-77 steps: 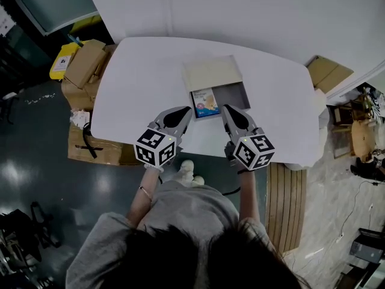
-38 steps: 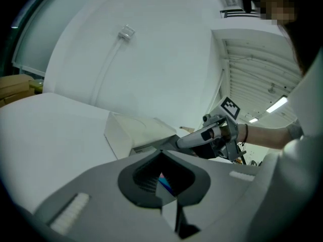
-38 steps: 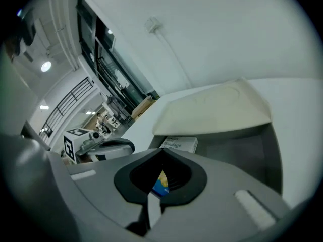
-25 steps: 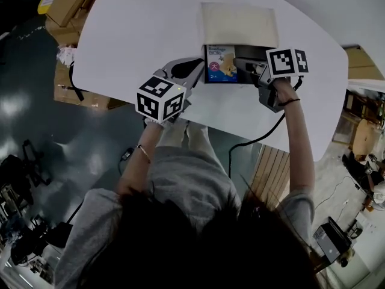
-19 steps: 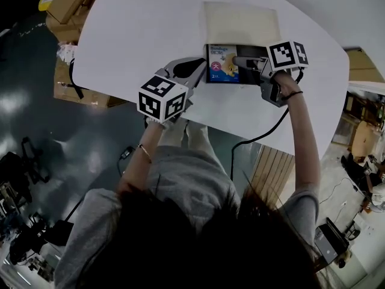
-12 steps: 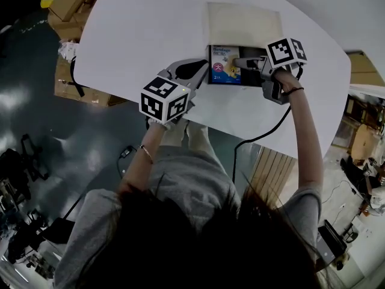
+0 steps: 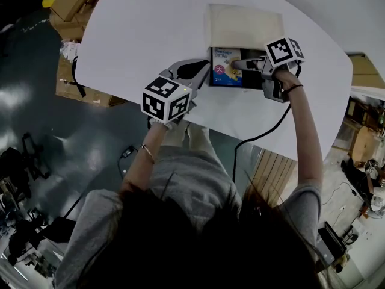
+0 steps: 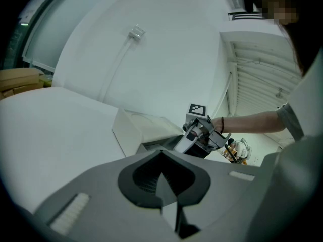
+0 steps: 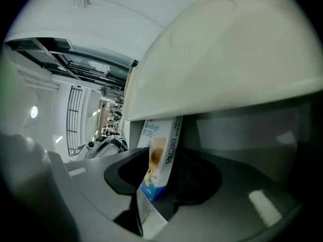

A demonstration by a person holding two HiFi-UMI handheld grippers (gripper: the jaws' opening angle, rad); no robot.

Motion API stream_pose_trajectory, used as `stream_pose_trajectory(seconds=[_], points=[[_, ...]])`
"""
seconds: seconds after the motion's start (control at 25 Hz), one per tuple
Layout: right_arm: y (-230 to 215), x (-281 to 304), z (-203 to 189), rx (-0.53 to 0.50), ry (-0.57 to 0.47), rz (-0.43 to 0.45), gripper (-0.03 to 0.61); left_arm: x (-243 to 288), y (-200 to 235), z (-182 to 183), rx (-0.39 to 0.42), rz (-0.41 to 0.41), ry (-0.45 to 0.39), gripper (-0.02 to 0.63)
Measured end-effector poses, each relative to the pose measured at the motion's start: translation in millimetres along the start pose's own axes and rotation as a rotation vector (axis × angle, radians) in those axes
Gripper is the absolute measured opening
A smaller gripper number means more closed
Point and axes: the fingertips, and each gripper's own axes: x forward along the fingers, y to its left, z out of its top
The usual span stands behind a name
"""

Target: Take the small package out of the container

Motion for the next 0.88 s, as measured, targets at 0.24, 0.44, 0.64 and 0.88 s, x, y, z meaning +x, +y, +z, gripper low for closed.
stream_pose_trajectory(seconds=[0.24,0.44,0.64,0.88], points=[[4,-1,-1,0.017,0.014,0.041,0.156,0,-1,2,-0.002,0.006,-0.001,-0.014],[6,-4,-2,0.048,0.025,0.067,0.14,0,-3,1,-0.004,0.003,0.001,-0.014],[6,-7,-4,0.085,0.035,0.054,0.132,0,-5,2,0.001,0.0,-0.001,-0.014],[9,-10,-4,0.109,0.041,0.06,0.126,-1,-3,3,0.001,0.002,-0.005,-0.014]])
